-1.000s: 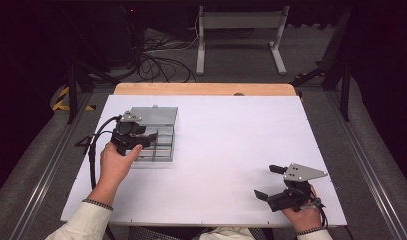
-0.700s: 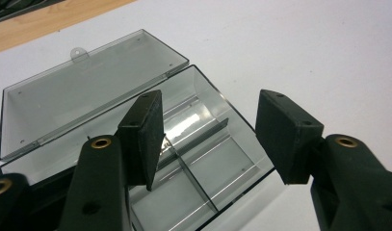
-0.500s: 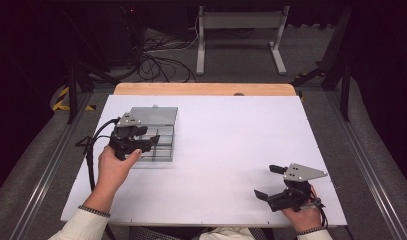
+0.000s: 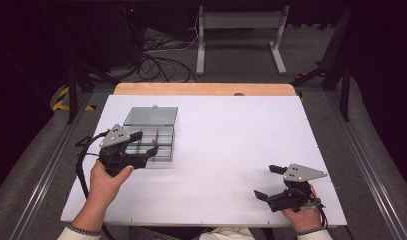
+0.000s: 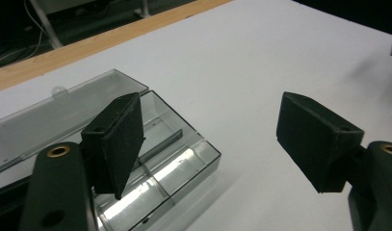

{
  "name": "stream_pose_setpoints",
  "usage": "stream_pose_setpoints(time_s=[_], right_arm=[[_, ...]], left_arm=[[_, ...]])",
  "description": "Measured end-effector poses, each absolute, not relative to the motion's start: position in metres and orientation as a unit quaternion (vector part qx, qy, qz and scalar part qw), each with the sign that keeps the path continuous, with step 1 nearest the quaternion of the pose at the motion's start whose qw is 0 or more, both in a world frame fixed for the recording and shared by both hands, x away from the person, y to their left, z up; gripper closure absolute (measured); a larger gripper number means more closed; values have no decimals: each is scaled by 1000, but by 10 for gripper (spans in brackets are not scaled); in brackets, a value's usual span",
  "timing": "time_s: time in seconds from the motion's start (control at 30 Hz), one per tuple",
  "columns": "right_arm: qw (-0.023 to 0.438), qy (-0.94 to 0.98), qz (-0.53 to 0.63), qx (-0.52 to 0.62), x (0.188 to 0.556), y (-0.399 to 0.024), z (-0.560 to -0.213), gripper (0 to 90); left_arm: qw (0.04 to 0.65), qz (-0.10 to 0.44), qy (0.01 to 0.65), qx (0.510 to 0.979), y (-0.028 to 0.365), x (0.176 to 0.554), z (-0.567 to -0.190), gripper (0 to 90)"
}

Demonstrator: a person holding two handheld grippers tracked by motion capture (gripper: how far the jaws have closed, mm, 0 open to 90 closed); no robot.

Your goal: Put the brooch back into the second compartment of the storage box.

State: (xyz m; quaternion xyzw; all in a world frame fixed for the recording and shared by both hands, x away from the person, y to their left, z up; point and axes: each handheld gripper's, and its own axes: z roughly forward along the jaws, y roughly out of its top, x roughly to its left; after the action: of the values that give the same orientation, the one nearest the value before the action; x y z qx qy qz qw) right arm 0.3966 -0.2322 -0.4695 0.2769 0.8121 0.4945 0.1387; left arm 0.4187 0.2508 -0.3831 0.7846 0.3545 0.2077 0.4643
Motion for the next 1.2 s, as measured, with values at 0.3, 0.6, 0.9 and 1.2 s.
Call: stream_pose_setpoints(time_s=[0.3,0.6,0.9,1.2], right_arm=[[139,813,493,276,396,-232,-470,7],[139,813,493,276,396,-232,-470,7],[139,813,494,276,396,-232,-470,7],[140,812,496,275,396,-232,-469,7]], left_arm=[[481,209,337,782,253,400,-393,206],[484,224,329,779,256,385,-407,186],[497,232,330,768,266,370,-421,177],[494,246,334,764,280,356,-445,159]])
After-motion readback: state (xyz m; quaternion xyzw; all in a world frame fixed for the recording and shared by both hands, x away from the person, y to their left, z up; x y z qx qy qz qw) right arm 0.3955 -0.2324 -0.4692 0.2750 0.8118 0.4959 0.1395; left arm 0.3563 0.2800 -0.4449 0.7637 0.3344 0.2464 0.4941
